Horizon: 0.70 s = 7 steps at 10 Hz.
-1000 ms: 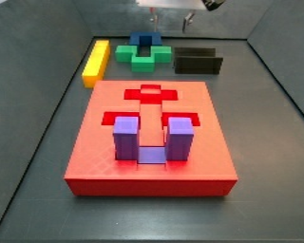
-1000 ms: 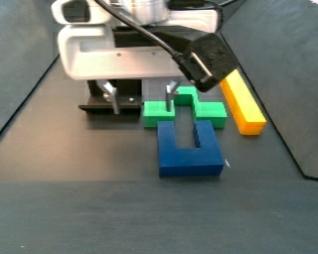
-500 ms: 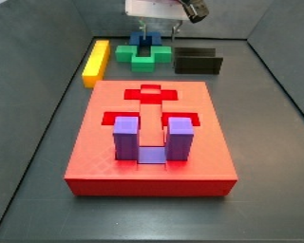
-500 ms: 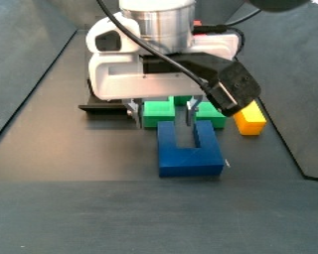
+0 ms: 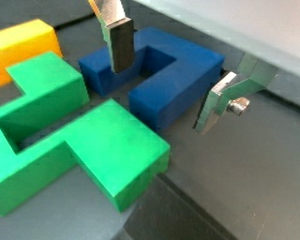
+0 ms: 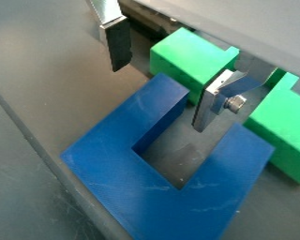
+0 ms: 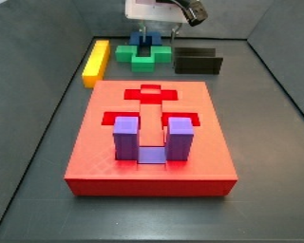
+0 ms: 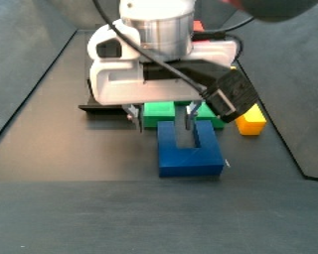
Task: Pick up the blue object. Move up. Place the blue object on the fixture. Regrasp the blue object. Move to above the board. Insert the blue object.
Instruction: Pick up the blue object.
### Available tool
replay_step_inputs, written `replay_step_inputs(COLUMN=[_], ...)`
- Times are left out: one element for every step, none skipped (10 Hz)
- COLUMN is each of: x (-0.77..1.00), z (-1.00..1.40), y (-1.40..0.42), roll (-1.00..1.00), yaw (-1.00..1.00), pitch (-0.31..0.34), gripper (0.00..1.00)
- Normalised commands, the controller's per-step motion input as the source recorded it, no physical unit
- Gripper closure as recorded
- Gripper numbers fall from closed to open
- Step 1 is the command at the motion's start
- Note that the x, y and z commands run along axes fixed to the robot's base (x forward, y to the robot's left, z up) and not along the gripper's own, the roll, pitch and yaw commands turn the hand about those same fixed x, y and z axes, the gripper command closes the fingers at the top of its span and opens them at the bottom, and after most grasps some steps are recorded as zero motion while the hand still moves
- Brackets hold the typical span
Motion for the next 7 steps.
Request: replay_step_inputs(x=[0.04, 0.0, 0.0, 0.0, -0.02, -0.04, -0.1], z=[-0.43, -0.35, -0.02, -0.02, -0.11, -0.16, -0.16], y=[0.0, 0.0, 0.0, 0.0, -0.15, -0.19, -0.16], roll=[0.07, 0.05, 0.0, 0.0, 0.0, 0.0, 0.0], yaw=[0.0, 0.0, 0.01, 0.0, 0.0, 0.0, 0.0], pitch=[-0.004, 0.0, 0.0, 0.0, 0.0, 0.0, 0.0], gripper=[0.0, 0.0, 0.0, 0.0, 0.0, 0.0, 0.0])
